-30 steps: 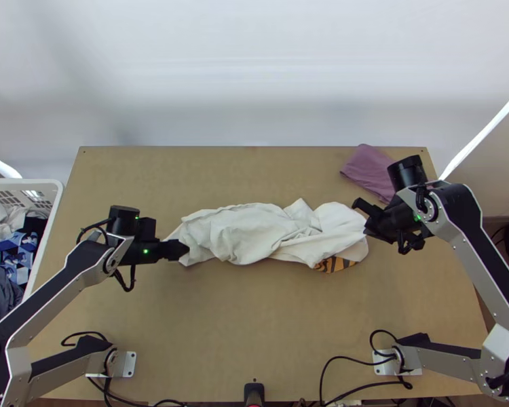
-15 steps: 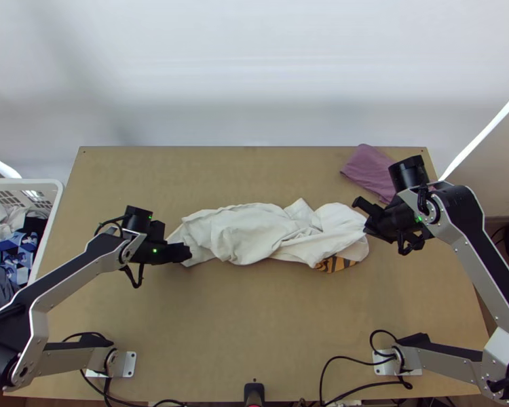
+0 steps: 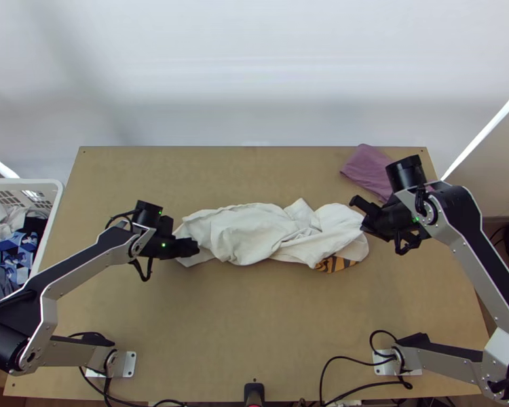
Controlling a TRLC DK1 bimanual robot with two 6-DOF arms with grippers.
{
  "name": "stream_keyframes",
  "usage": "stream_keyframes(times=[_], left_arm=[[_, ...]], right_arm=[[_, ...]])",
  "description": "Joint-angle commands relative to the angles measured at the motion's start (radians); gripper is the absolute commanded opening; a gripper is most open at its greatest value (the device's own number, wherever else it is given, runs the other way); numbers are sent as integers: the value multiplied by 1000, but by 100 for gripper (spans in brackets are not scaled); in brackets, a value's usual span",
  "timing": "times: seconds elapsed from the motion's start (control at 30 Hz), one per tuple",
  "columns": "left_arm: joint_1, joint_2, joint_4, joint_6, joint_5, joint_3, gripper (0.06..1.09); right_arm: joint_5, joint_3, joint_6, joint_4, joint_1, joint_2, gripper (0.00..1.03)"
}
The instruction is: Fold the t-shirt
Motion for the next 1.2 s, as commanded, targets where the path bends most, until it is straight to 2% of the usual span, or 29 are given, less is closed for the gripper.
stream_keyframes(times=[0.0, 0.1, 0.4, 0.63, 0.83, 1.17], left_arm=[[-10, 29, 23, -31, -3, 32, 47], [-9, 20, 56, -57, -40, 26, 9], [114, -58, 63, -41, -48, 51, 10], [294, -189, -42, -17, -40, 227, 10], [409, -248, -66, -15, -22, 325, 10], [376, -330, -108, -6, -6, 167, 10]], right_arm=[[12, -26, 30, 15, 17, -23, 3], [15, -21, 30, 16, 22, -23, 3], [38, 42, 14, 18, -18, -18, 3], [64, 198, -27, 18, -104, 28, 3], [64, 316, -49, 21, -177, 80, 3], [64, 277, -50, 21, -150, 55, 3]])
